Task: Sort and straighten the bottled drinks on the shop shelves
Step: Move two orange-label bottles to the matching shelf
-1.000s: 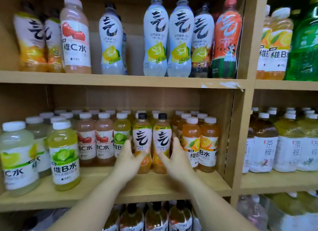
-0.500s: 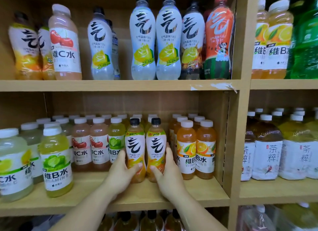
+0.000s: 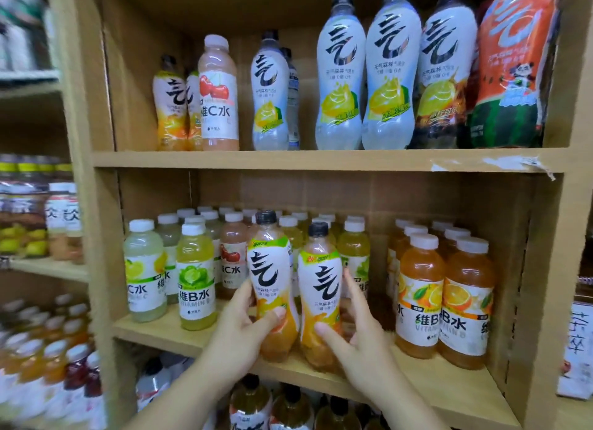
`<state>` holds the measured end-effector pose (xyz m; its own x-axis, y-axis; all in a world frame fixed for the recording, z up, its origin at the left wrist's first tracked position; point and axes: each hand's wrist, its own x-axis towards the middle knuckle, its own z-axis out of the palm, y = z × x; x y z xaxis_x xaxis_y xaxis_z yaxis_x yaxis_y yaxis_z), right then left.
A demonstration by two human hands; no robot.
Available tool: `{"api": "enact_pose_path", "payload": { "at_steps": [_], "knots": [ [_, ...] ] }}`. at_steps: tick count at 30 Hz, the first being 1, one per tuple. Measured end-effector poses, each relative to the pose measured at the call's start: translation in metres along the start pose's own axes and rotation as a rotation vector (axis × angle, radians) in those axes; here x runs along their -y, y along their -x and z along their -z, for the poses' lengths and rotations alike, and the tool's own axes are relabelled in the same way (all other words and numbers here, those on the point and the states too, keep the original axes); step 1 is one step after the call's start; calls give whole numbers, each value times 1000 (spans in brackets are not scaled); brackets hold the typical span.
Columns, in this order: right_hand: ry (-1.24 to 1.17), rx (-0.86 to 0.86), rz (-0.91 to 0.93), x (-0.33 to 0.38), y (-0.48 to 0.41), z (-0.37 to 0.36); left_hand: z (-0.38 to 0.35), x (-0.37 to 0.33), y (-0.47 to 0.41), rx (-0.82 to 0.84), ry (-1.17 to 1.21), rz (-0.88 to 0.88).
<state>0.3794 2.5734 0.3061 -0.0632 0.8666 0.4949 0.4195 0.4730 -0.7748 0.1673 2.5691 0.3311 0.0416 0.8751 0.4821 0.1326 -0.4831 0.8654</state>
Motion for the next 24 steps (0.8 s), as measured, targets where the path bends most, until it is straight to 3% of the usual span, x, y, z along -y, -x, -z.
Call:
{"api": "enact_pose_path", "payload": {
  "at_steps": [6, 14, 24],
  "knots": [
    [-147, -21, 138, 37, -2, -26, 53, -41, 11, -117, 86, -98],
    [-227, -149, 343, 141, -30, -39, 148, -102, 3, -235, 43, -246],
    [-201, -336, 404, 226, -73, -75, 263, -172, -112, -164, -108, -429]
  ]
}}
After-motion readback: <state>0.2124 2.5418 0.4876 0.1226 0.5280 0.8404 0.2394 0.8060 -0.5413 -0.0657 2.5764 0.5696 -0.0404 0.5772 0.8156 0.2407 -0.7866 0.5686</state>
